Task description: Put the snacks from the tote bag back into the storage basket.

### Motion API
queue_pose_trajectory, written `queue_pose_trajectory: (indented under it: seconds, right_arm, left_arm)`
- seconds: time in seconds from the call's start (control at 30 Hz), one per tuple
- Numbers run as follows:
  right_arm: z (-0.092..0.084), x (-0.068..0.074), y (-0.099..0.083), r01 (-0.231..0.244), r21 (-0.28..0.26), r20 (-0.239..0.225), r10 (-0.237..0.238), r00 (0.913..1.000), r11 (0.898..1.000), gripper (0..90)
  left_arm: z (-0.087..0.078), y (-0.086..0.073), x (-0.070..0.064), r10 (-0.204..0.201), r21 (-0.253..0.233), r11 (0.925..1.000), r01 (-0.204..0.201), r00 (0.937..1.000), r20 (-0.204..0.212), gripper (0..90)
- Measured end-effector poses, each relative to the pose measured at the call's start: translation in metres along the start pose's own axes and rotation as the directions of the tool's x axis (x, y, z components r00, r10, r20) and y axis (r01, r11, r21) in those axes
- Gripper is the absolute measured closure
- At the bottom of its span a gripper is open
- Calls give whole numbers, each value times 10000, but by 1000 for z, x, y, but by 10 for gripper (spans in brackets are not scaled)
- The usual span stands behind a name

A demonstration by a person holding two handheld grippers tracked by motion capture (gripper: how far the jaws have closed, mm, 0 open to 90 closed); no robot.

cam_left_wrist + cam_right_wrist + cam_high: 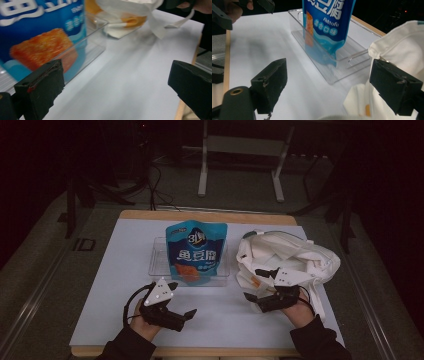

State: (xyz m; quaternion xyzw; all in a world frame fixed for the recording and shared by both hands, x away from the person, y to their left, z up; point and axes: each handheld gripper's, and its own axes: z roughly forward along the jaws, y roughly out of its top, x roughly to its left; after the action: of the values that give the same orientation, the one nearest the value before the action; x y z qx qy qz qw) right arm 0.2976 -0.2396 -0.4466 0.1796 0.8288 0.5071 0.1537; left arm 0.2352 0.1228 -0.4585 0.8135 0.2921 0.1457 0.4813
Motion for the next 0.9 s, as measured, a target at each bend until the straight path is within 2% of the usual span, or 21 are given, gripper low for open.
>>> queue_pose_trajectory:
  seconds: [0.03, 0.27, 0.47, 0.53, 0.6, 0.77, 0.9]
  right_arm:
    - [-2, 1, -4, -27, 53, 13, 27, 10000, 10000, 144]
    - [-4, 7, -14, -18, 111, 91, 17, 10000, 9999, 144]
    - [-5, 14, -20, 189, 221, 124, -191, 9997, 9996, 144]
    - [-4, 20, -25, 407, 272, 147, -411, 9990, 9988, 144]
    - [-4, 21, -27, 495, 312, 175, -501, 9986, 9983, 144]
    - [-5, 23, -28, 401, 139, 215, -404, 9990, 9991, 144]
    - [-5, 23, -31, 259, 108, 361, -262, 9990, 9996, 144]
  left_arm:
    - [3, 0, -3, -1, 50, 10000, 0, 9998, 193, 9]
    - [12, -3, -10, 232, 305, 9992, -247, 9985, 503, 9]
    - [20, -7, -13, 276, 435, 9986, -310, 9966, 780, 9]
    - [27, -10, -17, 514, 643, 9963, -572, 9948, 874, 9]
    - [28, -11, -18, 518, 641, 9963, -579, 9944, 923, 9]
    - [35, -13, -20, 711, 752, 9940, -793, 9918, 1060, 9]
    - [37, -15, -18, 587, 707, 9952, -670, 9917, 1140, 9]
